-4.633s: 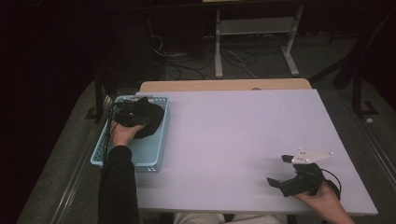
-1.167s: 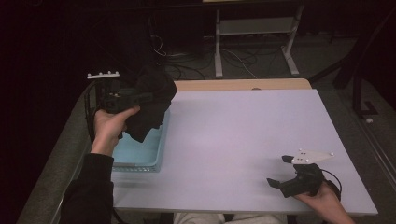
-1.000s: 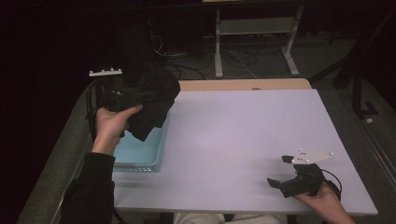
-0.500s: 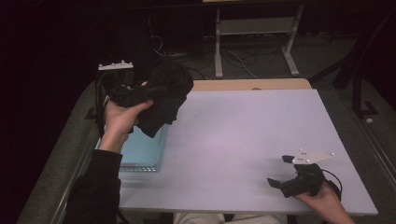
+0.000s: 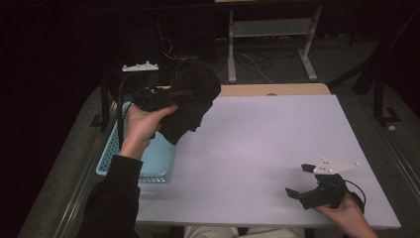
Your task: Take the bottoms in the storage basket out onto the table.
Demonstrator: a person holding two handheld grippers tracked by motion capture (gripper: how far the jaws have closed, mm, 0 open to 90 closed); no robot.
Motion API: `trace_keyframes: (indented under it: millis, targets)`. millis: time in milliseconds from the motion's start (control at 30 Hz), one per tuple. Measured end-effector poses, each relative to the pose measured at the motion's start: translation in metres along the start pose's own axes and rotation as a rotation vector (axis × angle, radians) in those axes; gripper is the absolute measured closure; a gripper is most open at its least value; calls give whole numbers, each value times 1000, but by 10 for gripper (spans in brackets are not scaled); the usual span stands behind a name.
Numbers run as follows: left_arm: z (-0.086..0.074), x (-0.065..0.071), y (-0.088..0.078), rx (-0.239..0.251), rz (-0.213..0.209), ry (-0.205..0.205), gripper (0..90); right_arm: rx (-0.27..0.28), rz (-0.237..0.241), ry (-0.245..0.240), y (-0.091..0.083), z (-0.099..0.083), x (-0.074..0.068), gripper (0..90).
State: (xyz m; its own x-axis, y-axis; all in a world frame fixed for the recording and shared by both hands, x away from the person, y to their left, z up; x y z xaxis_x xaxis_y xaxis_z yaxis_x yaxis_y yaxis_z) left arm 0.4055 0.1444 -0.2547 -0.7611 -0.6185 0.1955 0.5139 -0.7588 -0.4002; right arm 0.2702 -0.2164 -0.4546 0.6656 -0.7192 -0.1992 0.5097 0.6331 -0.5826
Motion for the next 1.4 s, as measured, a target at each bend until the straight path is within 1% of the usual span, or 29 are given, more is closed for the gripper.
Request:
trace_keyframes:
  millis: [200, 467, 700, 900, 1133, 1267, 1400]
  targets:
    - [0, 8, 18, -5, -29, 6, 691, 9, -4, 7, -4, 0, 1, 0]
    - [2, 21, 42, -10, -72, 15, 691, 39, -9, 24, -11, 0, 6, 0]
    - [0, 32, 63, -33, -99, 33, 691, 51, -12, 31, -15, 1, 7, 0]
    - [-7, 37, 81, -59, -120, 42, 691, 63, -22, 40, -19, 1, 10, 0]
    - [-15, 40, 99, -83, -133, 44, 691, 66, -24, 45, -20, 0, 12, 0]
    - [-21, 42, 109, -100, -141, 46, 691, 67, -26, 47, -20, 0, 12, 0]
    - [-28, 44, 118, -113, -158, 51, 690, 68, -24, 48, -20, 0, 12, 0]
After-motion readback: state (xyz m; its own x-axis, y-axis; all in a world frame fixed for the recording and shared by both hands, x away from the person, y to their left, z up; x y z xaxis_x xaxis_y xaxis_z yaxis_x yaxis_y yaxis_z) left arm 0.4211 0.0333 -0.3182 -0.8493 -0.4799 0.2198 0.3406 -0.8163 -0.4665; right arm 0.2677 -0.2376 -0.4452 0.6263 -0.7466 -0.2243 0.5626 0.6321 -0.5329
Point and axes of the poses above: each handheld gripper's, and its own axes: y roughly forward along the jaws, z roughly out of its top, x roughly to its right, the point moved 6 cm from there along y, roughly forward along the jaws, and after that the axes turned 7 degrees about y, right-handed, at the moved point
